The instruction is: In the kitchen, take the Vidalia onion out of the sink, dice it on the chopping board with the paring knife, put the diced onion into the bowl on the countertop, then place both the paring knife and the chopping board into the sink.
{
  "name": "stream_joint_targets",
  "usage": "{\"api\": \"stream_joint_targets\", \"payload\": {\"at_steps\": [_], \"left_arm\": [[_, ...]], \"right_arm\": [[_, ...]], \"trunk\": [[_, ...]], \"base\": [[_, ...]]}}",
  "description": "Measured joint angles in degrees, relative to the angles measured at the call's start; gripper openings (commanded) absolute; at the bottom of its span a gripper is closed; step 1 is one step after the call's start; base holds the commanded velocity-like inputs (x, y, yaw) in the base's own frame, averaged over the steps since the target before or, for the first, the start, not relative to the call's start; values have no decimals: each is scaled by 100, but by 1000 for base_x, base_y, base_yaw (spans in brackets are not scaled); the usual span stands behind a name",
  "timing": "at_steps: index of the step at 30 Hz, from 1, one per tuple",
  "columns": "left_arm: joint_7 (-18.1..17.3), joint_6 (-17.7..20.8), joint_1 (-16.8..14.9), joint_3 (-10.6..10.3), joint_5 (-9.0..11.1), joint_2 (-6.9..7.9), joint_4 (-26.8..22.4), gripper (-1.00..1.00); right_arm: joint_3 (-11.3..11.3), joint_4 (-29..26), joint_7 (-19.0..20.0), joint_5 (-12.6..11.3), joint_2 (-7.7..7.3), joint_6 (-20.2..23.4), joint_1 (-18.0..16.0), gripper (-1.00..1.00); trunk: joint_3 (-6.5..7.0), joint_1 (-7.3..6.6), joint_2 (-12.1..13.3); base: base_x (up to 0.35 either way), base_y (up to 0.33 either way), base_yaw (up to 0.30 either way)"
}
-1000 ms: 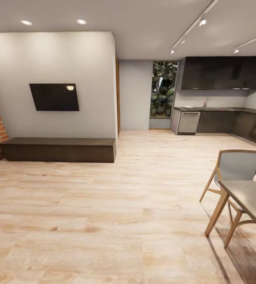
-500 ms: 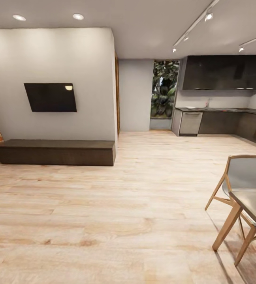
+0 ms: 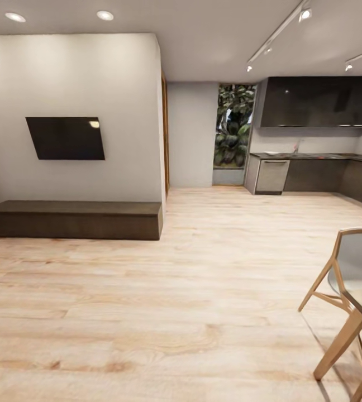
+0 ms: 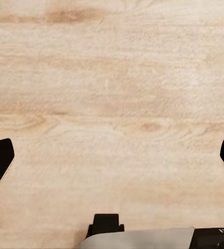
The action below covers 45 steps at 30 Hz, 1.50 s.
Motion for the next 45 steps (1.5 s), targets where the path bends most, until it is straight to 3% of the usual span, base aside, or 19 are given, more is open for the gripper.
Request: {"api": "stream_joint_targets", "payload": {"at_steps": [45], "left_arm": [[0,-95,0,6,-14,-56,198,100]], "right_arm": [[0,-11,0,3,-79,-1,1,100]], "trunk": [[0,0,0]], "base": [[344,0,-19]]}}
